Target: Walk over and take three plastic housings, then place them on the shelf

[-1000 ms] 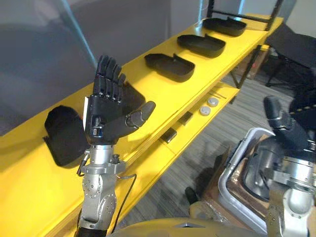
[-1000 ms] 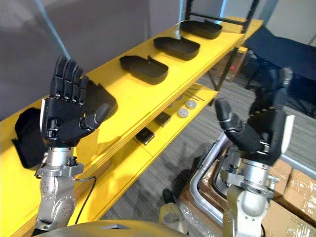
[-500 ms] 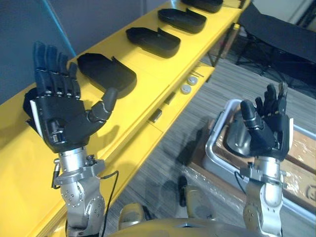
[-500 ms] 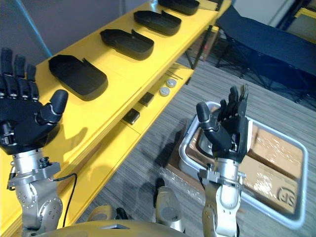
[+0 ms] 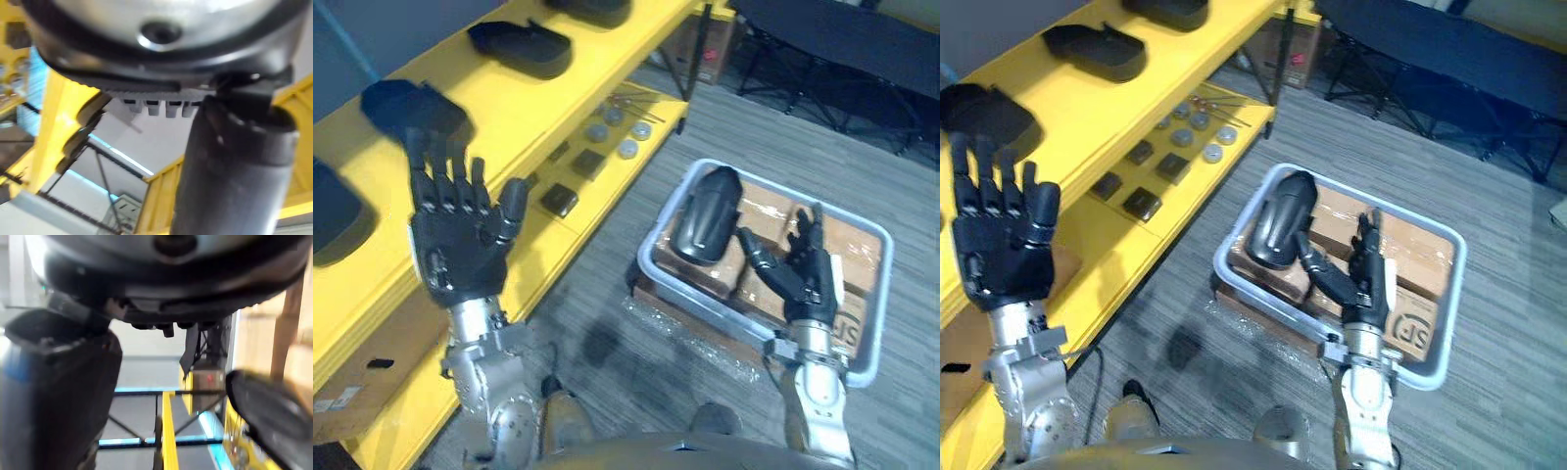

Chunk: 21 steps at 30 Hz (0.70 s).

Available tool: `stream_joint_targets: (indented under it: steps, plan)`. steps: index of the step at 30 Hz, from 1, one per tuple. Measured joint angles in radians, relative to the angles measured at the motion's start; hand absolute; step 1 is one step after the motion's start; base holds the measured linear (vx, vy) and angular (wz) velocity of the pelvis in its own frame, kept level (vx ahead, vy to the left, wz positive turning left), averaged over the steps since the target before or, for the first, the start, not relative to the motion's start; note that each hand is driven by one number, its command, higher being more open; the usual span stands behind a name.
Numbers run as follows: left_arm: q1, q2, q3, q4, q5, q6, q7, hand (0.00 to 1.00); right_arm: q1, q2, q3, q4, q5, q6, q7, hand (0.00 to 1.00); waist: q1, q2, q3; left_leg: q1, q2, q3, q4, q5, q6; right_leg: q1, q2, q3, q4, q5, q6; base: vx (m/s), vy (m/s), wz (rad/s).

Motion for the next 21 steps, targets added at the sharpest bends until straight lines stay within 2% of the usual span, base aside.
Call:
stream_joint_targets:
  steps: [1, 2, 3, 4, 6, 8, 9, 12, 13, 16, 17, 19, 21]
  plan:
    - [0.026, -0.002, -0.001, 0.002, -0.01, 0.007, -0.001, 1.0, 0.004, -0.022, -0.026, -0.017, 0.006, 0.003, -0.005, 1.0, 0.005, 0.01, -0.008, 0.02, -0.054, -0.054, 0.018, -0.055, -0.042, 0.013, 0.007, 0.043, -0.073, -0.009, -0.018, 0.02, -0.247, -1.15]
    - [0.035, -0.001, 0.001, 0.001, -0.009, 0.006, -0.007, 1.0, 0.007, -0.034, -0.038, -0.033, 0.018, 0.003, -0.003, 1.0, 0.009, 0.024, -0.011, 0.021, -0.073, -0.065, 0.029, -0.093, -0.047, 0.008, 0.018, 0.055, -0.106, -0.006, -0.037, 0.06, -0.193, -1.28]
    - [0.038, -0.002, 0.002, 0.006, -0.007, 0.008, -0.021, 1.0, 0.011, -0.052, -0.063, -0.061, 0.058, 0.003, 0.007, 1.0, 0.005, 0.057, -0.005, 0.023, -0.098, -0.081, 0.039, -0.162, -0.038, 0.001, 0.041, 0.072, -0.143, 0.012, -0.063, 0.0, -0.031, -0.95]
    - [0.039, 0.0, 0.002, 0.01, 0.001, 0.014, -0.036, 1.0, 0.029, -0.051, -0.081, -0.07, 0.082, 0.004, 0.019, 1.0, 0.0, 0.06, -0.005, 0.032, -0.126, -0.104, 0.024, -0.191, -0.039, -0.009, 0.051, 0.094, -0.151, 0.023, -0.068, -0.01, -0.007, -0.71]
    - [0.027, 0.006, 0.004, 0.032, 0.037, 0.027, -0.054, 1.0, 0.058, -0.053, -0.087, -0.077, 0.08, 0.021, 0.029, 1.0, -0.006, 0.056, -0.008, 0.073, -0.141, -0.12, -0.044, -0.199, -0.035, -0.022, 0.057, 0.107, -0.148, 0.027, -0.065, -0.03, 0.021, -0.33]
    - [0.006, 0.019, 0.005, 0.082, 0.059, 0.049, -0.075, 1.0, 0.046, -0.073, -0.081, -0.077, 0.073, 0.043, 0.044, 1.0, -0.006, 0.058, -0.01, 0.099, -0.159, -0.116, -0.12, -0.204, -0.05, -0.053, 0.057, 0.126, -0.147, 0.046, -0.05, -0.07, 0.069, -0.28]
    - [-0.008, 0.034, 0.004, 0.116, 0.072, 0.073, -0.081, 1.0, 0.033, -0.082, -0.071, -0.077, 0.072, 0.058, 0.044, 1.0, -0.006, 0.054, -0.008, 0.1, -0.18, -0.108, -0.139, -0.191, -0.069, -0.066, 0.039, 0.132, -0.151, 0.063, -0.037, -0.11, 0.13, -0.15]
    - [-0.006, 0.073, 0.004, 0.159, 0.136, 0.127, -0.098, 1.0, -0.03, -0.091, -0.036, -0.062, 0.07, 0.137, 0.058, 1.0, 0.001, 0.026, 0.009, 0.096, -0.22, -0.094, -0.131, -0.189, -0.073, -0.058, 0.003, 0.138, -0.213, 0.121, -0.014, -0.13, 0.181, -0.13]
    - [-0.005, 0.084, 0.005, 0.159, 0.141, 0.134, -0.098, 1.0, -0.057, -0.095, -0.027, -0.037, 0.063, 0.142, 0.059, 1.0, 0.004, 0.021, 0.012, 0.093, -0.224, -0.089, -0.127, -0.192, -0.068, -0.056, -0.001, 0.138, -0.234, 0.138, -0.012, -0.13, 0.136, -0.19]
    - [-0.066, 0.136, 0.002, 0.16, 0.202, 0.135, -0.086, 1.0, -0.278, -0.162, 0.005, 0.166, -0.015, 0.202, 0.024, 1.0, 0.02, 0.019, 0.036, 0.001, -0.236, -0.107, -0.048, -0.207, -0.051, -0.035, -0.006, 0.106, -0.372, 0.243, -0.009, -0.1, 0.095, 0.03]
    - [-0.092, 0.141, 0.002, 0.16, 0.22, 0.134, -0.077, 1.0, -0.332, -0.177, 0.01, 0.211, -0.039, 0.217, 0.003, 1.0, 0.022, 0.023, 0.051, -0.017, -0.236, -0.116, -0.028, -0.208, -0.05, -0.029, -0.006, 0.096, -0.389, 0.258, -0.008, -0.15, 0.081, 0.24]
    - [-0.176, 0.15, 0.001, 0.16, 0.226, 0.132, -0.066, 1.0, -0.538, -0.222, 0.024, 0.343, -0.086, 0.306, -0.085, 1.0, 0.042, 0.04, 0.109, -0.074, -0.24, -0.146, 0.025, -0.212, -0.047, -0.028, -0.006, 0.072, -0.43, 0.297, -0.01, -0.21, 0.063, 0.23]
    - [-0.22, 0.15, -0.002, 0.156, 0.237, 0.132, -0.062, 1.0, -0.676, -0.265, 0.033, 0.422, -0.085, 0.359, -0.125, 1.0, 0.055, 0.053, 0.154, -0.108, -0.246, -0.168, 0.048, -0.218, -0.042, -0.034, -0.005, 0.06, -0.449, 0.319, -0.011, -0.19, 0.039, 0.14]
